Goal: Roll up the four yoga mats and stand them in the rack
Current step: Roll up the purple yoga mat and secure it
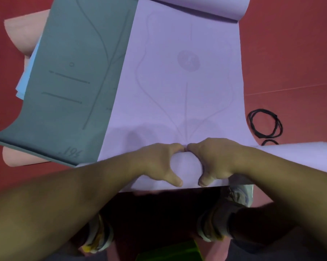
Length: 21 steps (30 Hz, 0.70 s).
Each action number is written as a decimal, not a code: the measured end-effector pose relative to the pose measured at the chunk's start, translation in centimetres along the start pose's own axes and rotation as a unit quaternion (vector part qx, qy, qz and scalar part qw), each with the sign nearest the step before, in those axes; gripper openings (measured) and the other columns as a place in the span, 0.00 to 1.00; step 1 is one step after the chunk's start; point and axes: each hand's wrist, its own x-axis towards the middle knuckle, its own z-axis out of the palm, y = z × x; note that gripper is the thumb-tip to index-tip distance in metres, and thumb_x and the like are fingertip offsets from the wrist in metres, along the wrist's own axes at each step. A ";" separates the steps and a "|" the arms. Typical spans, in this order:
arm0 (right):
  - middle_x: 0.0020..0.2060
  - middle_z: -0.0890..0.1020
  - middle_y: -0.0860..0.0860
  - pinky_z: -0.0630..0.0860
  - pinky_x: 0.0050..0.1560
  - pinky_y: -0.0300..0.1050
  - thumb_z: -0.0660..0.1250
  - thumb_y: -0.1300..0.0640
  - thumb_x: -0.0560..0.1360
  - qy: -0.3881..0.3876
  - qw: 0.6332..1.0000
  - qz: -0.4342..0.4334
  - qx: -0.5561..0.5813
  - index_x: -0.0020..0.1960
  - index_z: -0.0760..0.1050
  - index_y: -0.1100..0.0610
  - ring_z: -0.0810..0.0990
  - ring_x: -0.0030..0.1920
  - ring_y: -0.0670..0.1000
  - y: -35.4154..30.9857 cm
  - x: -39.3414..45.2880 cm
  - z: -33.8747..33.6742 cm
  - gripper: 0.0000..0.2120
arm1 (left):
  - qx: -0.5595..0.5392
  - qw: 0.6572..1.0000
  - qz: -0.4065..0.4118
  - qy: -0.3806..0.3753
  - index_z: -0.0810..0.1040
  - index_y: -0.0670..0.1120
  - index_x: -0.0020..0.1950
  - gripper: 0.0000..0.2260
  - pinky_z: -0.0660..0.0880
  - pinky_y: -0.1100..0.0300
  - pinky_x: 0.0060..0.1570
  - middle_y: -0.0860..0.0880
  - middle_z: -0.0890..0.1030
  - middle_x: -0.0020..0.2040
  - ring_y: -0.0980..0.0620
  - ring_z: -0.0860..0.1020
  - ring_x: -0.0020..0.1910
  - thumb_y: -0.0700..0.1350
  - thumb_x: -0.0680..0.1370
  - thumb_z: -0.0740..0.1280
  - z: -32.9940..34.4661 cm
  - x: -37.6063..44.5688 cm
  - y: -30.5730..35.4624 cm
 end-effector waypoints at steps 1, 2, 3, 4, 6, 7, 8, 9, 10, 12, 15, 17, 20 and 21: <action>0.52 0.79 0.43 0.78 0.52 0.49 0.80 0.42 0.61 -0.021 0.999 0.000 0.034 0.69 0.67 0.42 0.78 0.51 0.50 0.5 0.1 0.0 0.40 | 0.054 0.998 0.009 0.040 0.59 0.64 0.76 0.46 0.75 0.50 0.61 0.56 0.75 0.65 0.52 0.76 0.61 0.67 0.63 0.77 0.3 -0.2 0.2; 0.54 0.80 0.44 0.77 0.55 0.48 0.80 0.43 0.62 -0.041 0.997 -0.002 0.065 0.70 0.67 0.41 0.78 0.53 0.49 0.9 0.3 0.1 0.41 | 0.122 0.989 0.020 0.082 0.56 0.64 0.76 0.48 0.75 0.49 0.59 0.54 0.75 0.64 0.50 0.76 0.61 0.69 0.62 0.75 0.8 -0.5 0.5; 0.55 0.80 0.44 0.77 0.57 0.46 0.81 0.44 0.62 -0.056 0.994 -0.005 0.092 0.71 0.67 0.41 0.78 0.55 0.49 1.2 0.3 0.1 0.42 | 0.182 0.976 0.033 0.111 0.53 0.64 0.77 0.50 0.74 0.48 0.57 0.53 0.74 0.63 0.48 0.75 0.59 0.69 0.61 0.75 1.5 -0.9 0.8; 0.56 0.80 0.44 0.77 0.58 0.45 0.81 0.44 0.62 -0.064 0.992 -0.007 0.111 0.71 0.67 0.40 0.78 0.56 0.49 1.4 0.4 0.2 0.42 | 0.222 0.966 0.045 0.126 0.50 0.63 0.77 0.52 0.74 0.48 0.55 0.51 0.74 0.62 0.47 0.76 0.57 0.68 0.60 0.75 2.2 -1.2 1.1; 0.56 0.80 0.44 0.77 0.58 0.45 0.81 0.45 0.62 -0.064 0.990 -0.012 0.122 0.70 0.68 0.39 0.79 0.56 0.49 1.4 0.5 0.3 0.40 | 0.245 0.957 0.051 0.144 0.49 0.62 0.77 0.51 0.74 0.48 0.52 0.50 0.74 0.59 0.45 0.77 0.52 0.63 0.63 0.76 3.4 -1.6 1.1; 0.55 0.80 0.43 0.77 0.57 0.45 0.81 0.45 0.62 -0.057 0.991 -0.013 0.119 0.69 0.68 0.39 0.79 0.56 0.49 1.1 0.6 0.5 0.39 | 0.239 0.957 0.055 0.156 0.51 0.62 0.77 0.47 0.75 0.48 0.50 0.50 0.76 0.57 0.45 0.79 0.51 0.61 0.66 0.75 3.7 -1.5 0.6; 0.55 0.80 0.43 0.77 0.57 0.46 0.80 0.44 0.61 -0.042 0.992 -0.014 0.117 0.69 0.68 0.39 0.79 0.56 0.49 0.9 0.7 0.7 0.39 | 0.227 0.958 0.056 0.163 0.53 0.62 0.76 0.43 0.77 0.49 0.48 0.51 0.78 0.55 0.46 0.80 0.49 0.61 0.67 0.73 3.5 -1.3 0.1; 0.55 0.80 0.44 0.77 0.57 0.49 0.79 0.42 0.61 -0.022 0.994 -0.012 0.108 0.69 0.67 0.40 0.79 0.57 0.50 0.6 0.8 0.9 0.39 | 0.212 0.962 0.053 0.162 0.55 0.63 0.75 0.40 0.77 0.51 0.46 0.52 0.79 0.54 0.47 0.81 0.49 0.62 0.68 0.72 3.1 -1.1 -0.3; 0.55 0.79 0.44 0.77 0.57 0.51 0.79 0.39 0.60 0.002 0.997 -0.006 0.083 0.69 0.66 0.41 0.79 0.57 0.51 0.4 0.9 1.1 0.41 | 0.197 0.968 0.044 0.151 0.57 0.63 0.74 0.39 0.77 0.52 0.45 0.53 0.80 0.53 0.48 0.81 0.49 0.63 0.68 0.72 2.4 -0.9 -0.5; 0.55 0.76 0.47 0.75 0.55 0.53 0.78 0.34 0.58 0.040 0.999 0.009 -0.010 0.69 0.63 0.44 0.77 0.56 0.54 -0.1 0.8 1.3 0.45 | 0.162 0.981 0.024 0.106 0.61 0.63 0.72 0.39 0.77 0.54 0.47 0.55 0.81 0.53 0.49 0.81 0.50 0.63 0.65 0.74 0.7 -0.5 -0.6; 0.52 0.77 0.48 0.76 0.50 0.51 0.79 0.37 0.59 0.064 0.996 0.024 -0.054 0.66 0.63 0.47 0.78 0.52 0.55 -0.4 0.5 0.8 0.43 | 0.099 0.994 0.024 0.031 0.64 0.65 0.72 0.41 0.79 0.53 0.52 0.58 0.80 0.56 0.53 0.79 0.53 0.61 0.62 0.78 -1.4 -0.1 -0.6; 0.50 0.79 0.48 0.78 0.49 0.51 0.79 0.39 0.61 0.047 0.998 0.022 -0.029 0.65 0.65 0.47 0.79 0.50 0.54 -0.2 0.4 0.5 0.38 | 0.076 0.996 0.032 -0.016 0.62 0.65 0.74 0.43 0.78 0.52 0.55 0.58 0.78 0.59 0.53 0.78 0.55 0.60 0.63 0.79 -2.1 0.0 -0.4; 0.53 0.80 0.47 0.78 0.53 0.49 0.79 0.41 0.61 0.025 0.999 0.024 0.036 0.67 0.69 0.47 0.79 0.53 0.53 1.2 0.1 -0.4 0.38 | 0.169 0.984 0.048 0.032 0.52 0.62 0.78 0.50 0.75 0.49 0.60 0.53 0.73 0.63 0.50 0.75 0.61 0.65 0.63 0.78 -1.7 -0.2 1.1; 0.54 0.81 0.46 0.78 0.54 0.48 0.80 0.42 0.61 0.013 0.997 0.023 0.067 0.67 0.70 0.47 0.79 0.54 0.52 1.5 -0.2 -0.9 0.39 | 0.224 0.971 0.053 0.063 0.48 0.61 0.78 0.53 0.74 0.48 0.60 0.52 0.72 0.64 0.48 0.75 0.61 0.66 0.64 0.77 -1.2 -0.3 1.8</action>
